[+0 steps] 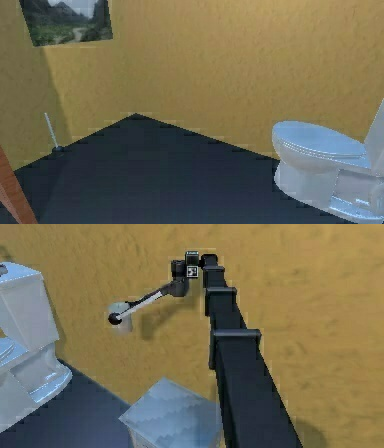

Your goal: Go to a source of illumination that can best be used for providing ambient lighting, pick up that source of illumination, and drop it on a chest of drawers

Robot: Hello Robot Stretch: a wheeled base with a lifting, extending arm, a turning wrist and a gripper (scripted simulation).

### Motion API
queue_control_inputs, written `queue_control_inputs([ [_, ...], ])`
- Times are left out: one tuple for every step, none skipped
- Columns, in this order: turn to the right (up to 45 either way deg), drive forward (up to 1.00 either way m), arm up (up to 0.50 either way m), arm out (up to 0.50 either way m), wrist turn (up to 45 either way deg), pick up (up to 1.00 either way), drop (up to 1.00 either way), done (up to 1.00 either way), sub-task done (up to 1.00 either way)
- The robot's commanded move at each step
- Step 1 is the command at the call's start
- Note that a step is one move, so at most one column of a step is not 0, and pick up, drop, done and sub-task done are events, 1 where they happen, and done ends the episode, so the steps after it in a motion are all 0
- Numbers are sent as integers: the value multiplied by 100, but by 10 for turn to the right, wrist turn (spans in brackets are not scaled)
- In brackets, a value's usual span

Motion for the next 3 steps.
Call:
queue_control_inputs([
  [0,0,0,0,-450,0,0,0,0],
  [0,0,0,0,-60,0,0,0,0],
  [0,0,0,-46,0,0,0,0,0],
])
